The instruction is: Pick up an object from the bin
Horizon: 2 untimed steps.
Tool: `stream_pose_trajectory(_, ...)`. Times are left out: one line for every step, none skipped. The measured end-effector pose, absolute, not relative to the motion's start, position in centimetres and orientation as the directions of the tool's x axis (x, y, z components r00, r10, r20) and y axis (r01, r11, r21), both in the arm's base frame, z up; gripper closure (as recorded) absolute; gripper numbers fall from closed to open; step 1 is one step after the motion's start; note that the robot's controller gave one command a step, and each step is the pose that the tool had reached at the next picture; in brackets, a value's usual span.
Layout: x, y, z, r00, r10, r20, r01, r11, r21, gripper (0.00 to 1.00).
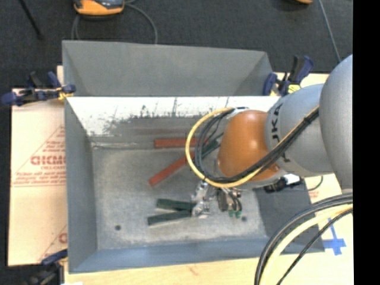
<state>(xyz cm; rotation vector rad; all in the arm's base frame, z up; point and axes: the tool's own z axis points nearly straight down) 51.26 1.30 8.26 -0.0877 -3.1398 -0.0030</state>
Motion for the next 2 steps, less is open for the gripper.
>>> stream_pose_trajectory(51.3,1.3,8.3,-0.998,0.055,0.001,0.055,0.998,0.002,1.00)
stream_pose_trajectory(51.5,3.0,25.6,-0.995,0.100,-0.010,0.100,0.995,0.002,1.00)
